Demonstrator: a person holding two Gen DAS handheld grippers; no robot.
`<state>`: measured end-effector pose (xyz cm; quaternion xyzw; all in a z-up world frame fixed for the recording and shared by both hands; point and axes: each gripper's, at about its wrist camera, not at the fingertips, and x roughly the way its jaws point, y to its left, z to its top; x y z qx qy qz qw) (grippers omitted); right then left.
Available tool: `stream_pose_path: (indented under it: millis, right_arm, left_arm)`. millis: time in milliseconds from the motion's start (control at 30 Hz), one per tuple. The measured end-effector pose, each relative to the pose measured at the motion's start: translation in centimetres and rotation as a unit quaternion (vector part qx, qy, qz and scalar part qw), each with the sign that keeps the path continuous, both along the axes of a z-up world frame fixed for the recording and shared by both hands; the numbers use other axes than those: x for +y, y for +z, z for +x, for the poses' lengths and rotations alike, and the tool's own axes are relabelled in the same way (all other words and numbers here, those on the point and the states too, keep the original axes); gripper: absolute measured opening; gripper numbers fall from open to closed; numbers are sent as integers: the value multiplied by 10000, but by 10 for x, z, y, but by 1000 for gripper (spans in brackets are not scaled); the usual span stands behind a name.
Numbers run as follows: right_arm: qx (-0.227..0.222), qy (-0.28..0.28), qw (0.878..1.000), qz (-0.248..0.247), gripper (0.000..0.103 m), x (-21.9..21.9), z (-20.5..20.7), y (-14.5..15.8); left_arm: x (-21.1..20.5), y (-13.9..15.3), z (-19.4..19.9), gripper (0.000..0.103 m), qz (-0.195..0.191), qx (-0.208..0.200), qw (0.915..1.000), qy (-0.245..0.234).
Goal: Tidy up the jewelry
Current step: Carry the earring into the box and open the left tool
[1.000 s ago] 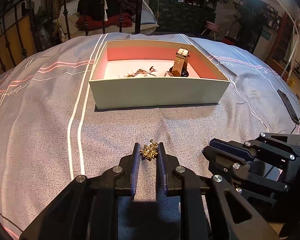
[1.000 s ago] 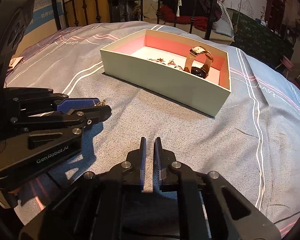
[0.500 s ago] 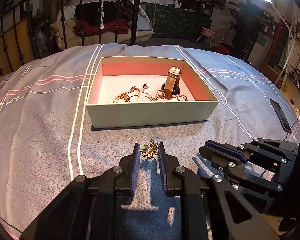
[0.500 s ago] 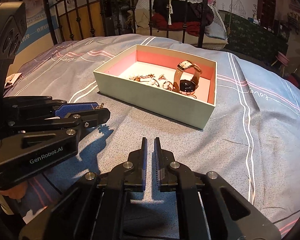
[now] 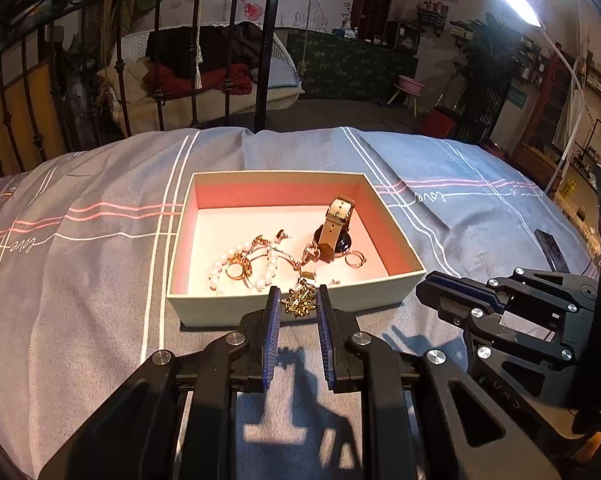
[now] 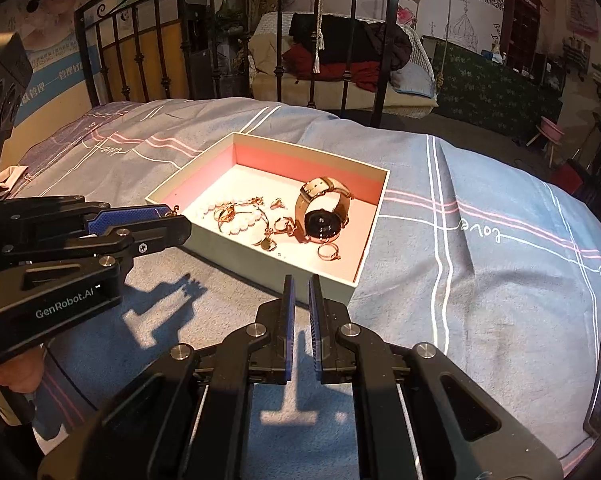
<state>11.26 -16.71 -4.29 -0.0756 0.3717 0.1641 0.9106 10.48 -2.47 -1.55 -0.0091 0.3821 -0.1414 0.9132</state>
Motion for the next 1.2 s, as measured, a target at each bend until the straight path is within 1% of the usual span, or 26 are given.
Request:
stream_pose_path:
  millis: [100, 200, 367, 467, 567, 767, 1133, 1200]
  right_arm:
    - [-91, 1, 9999, -90, 8, -2, 17, 11]
    - [-155, -40, 9999, -52, 8, -4, 34, 19]
    - [-132, -175, 9998, 44, 8, -11, 61, 21]
    - [-98, -211, 9997, 7, 8, -14, 69, 18]
    - [-39, -223, 9997, 15, 8, -16, 74, 14]
    - [34, -173, 9998, 34, 8, -15, 78, 9]
    - [76, -105, 9999, -35, 8, -7, 74, 3]
    - [116, -52, 9999, -103, 8, -3, 72, 3]
  left_arm:
    - [-3, 9, 17, 17, -147, -66, 9999, 36]
    - [-11, 14, 34, 17, -109, -91, 9999, 48]
    - [-25, 3, 63, 17, 131, 201, 9997, 45]
    - [-26, -4, 73, 17, 163, 381, 9991, 81]
    - [-26, -13, 80, 17, 194, 556, 9982, 133]
    - [-28, -20, 86, 17, 240, 704, 9971, 133]
    - [-24, -24, 96, 17, 147, 902, 9956, 206]
    - [-24, -24, 96, 20, 136, 918, 9954, 232]
